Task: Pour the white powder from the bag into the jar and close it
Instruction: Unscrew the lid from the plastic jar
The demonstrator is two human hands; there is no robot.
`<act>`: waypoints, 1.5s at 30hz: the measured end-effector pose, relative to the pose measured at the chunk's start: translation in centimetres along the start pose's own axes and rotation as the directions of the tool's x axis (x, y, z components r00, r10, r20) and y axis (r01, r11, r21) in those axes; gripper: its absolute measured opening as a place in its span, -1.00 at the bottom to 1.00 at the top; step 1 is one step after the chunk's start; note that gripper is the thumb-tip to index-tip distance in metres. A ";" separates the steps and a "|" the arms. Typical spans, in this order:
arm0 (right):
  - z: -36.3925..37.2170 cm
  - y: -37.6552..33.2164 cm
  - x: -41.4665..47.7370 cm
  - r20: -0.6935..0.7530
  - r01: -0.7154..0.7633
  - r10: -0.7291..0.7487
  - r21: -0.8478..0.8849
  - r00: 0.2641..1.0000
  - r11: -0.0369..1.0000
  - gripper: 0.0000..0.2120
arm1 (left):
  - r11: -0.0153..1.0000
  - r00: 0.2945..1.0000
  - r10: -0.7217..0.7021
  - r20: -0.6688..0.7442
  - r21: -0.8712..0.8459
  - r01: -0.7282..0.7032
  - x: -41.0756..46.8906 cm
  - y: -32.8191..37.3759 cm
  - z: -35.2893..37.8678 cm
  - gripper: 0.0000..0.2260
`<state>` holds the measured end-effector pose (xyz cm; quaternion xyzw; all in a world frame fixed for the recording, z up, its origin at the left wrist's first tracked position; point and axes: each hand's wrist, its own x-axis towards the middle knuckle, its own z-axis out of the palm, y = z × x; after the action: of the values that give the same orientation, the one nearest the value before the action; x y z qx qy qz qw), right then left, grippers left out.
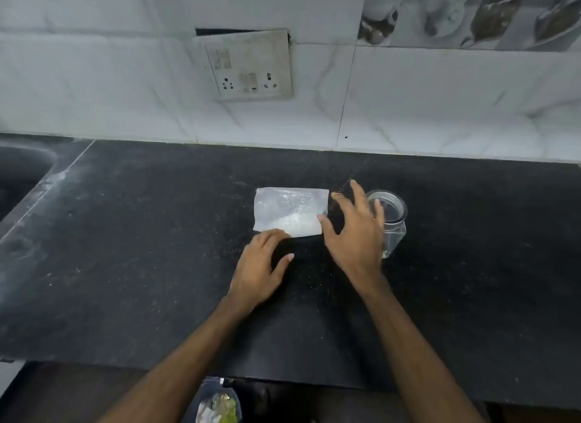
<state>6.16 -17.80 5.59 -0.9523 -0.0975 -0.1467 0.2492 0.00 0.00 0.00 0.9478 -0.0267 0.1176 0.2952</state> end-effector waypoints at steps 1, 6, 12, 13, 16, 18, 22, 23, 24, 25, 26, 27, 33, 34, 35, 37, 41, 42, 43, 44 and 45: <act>-0.3 0.6 0.3 -0.033 -0.026 0.026 -0.012 0.999 1.000 -0.55 | 0.998 1.000 0.022 0.011 -0.060 -0.021 0.7 0.1 0.3 -0.75; -1.3 3.9 1.1 -0.104 -0.203 0.197 -0.052 0.975 0.978 -0.59 | 0.973 0.987 0.106 0.121 -0.215 -0.078 5.3 3.0 1.6 -0.81; -1.0 5.0 0.8 -0.086 -0.291 0.293 0.038 0.952 0.956 -0.38 | 0.945 0.956 0.204 0.210 -0.297 -0.137 8.4 6.2 5.5 0.13; -0.8 5.0 0.6 -0.102 -0.291 0.294 0.042 0.950 0.956 -0.38 | 0.937 0.944 0.223 0.242 -0.319 -0.140 8.9 6.4 6.1 0.16; -0.8 4.7 0.3 -0.145 -0.309 0.313 0.047 0.939 0.950 -0.38 | 0.885 0.911 0.235 0.339 -0.462 -0.056 10.0 6.7 7.1 0.19; -0.9 4.1 0.0 -0.160 -0.306 0.308 0.041 0.938 0.951 -0.36 | 0.874 0.914 0.209 0.347 -0.486 -0.015 10.2 6.5 7.3 0.16; -0.6 2.2 -1.3 -0.152 -0.270 0.283 0.102 0.947 0.957 -0.28 | 0.870 0.951 0.183 0.247 -0.492 -0.039 8.6 5.1 6.1 -0.03; -0.3 1.6 -1.6 -0.156 -0.262 0.277 0.110 0.948 0.959 -0.27 | 0.857 0.958 0.185 0.217 -0.512 -0.050 7.9 4.5 5.7 -0.14; 0.2 0.9 -2.0 -0.161 -0.257 0.272 0.108 0.949 0.960 -0.27 | 0.847 0.963 0.185 0.196 -0.528 -0.055 7.2 3.8 5.3 -0.23; 0.7 0.2 -2.3 -0.163 -0.249 0.262 0.097 0.951 0.964 -0.27 | 0.841 0.967 0.180 0.183 -0.538 -0.055 6.7 3.1 4.8 -0.27; 1.2 -0.5 -2.6 -0.165 -0.243 0.252 0.074 0.954 0.967 -0.29 | 0.839 0.968 0.174 0.179 -0.542 -0.050 6.3 2.4 4.1 -0.28; 1.8 -1.2 -2.7 -0.167 -0.234 0.239 0.046 0.957 0.971 -0.31 | 0.837 0.969 0.170 0.180 -0.545 -0.046 6.1 1.6 3.6 -0.28; 4.2 -5.1 -2.5 -0.131 -0.149 0.149 0.007 0.980 0.989 -0.33 | 0.803 0.981 0.048 0.190 -0.592 0.075 4.8 -2.6 0.5 -0.23; 4.5 -5.7 -2.4 -0.127 -0.126 0.126 0.005 0.984 0.992 -0.33 | 0.802 0.982 0.024 0.188 -0.590 0.093 4.7 -3.1 0.0 -0.22; 4.8 -6.1 -2.4 -0.121 -0.110 0.110 0.003 0.987 0.994 -0.33 | 0.809 0.984 0.006 0.176 -0.580 0.099 4.5 -3.6 -0.2 -0.20; 5.2 -6.8 -2.2 -0.117 -0.098 0.095 -0.020 0.989 0.995 -0.33 | 0.808 0.986 -0.002 0.167 -0.580 0.100 4.1 -4.0 -0.6 -0.11; 5.2 -6.7 -2.0 -0.077 -0.080 0.082 0.028 0.994 0.996 -0.20 | 0.781 0.991 -0.053 0.124 -0.613 0.118 3.0 -2.7 0.3 -0.03; 5.2 -6.6 -2.1 -0.052 -0.095 0.100 0.090 0.994 0.991 -0.15 | 0.779 0.992 -0.081 0.094 -0.616 0.121 3.0 -2.5 0.8 -0.15; 5.3 -6.6 -2.2 -0.043 -0.116 0.124 0.152 0.991 0.982 -0.11 | 0.773 0.992 -0.100 0.075 -0.622 0.125 3.1 -2.4 1.1 -0.29; 5.4 -6.7 -2.3 -0.054 -0.134 0.147 0.201 0.988 0.971 -0.10 | 0.767 0.990 -0.118 0.071 -0.627 0.136 3.1 -2.5 1.3 -0.42; 5.7 -6.9 -2.5 -0.079 -0.144 0.167 0.237 0.983 0.961 -0.11 | 0.768 0.988 -0.134 0.072 -0.623 0.150 3.1 -2.7 1.5 -0.50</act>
<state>3.35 -9.35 3.13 -0.9133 -0.0264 -0.1613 0.3730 3.63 1.43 -1.90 0.7965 0.0038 0.0682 0.6008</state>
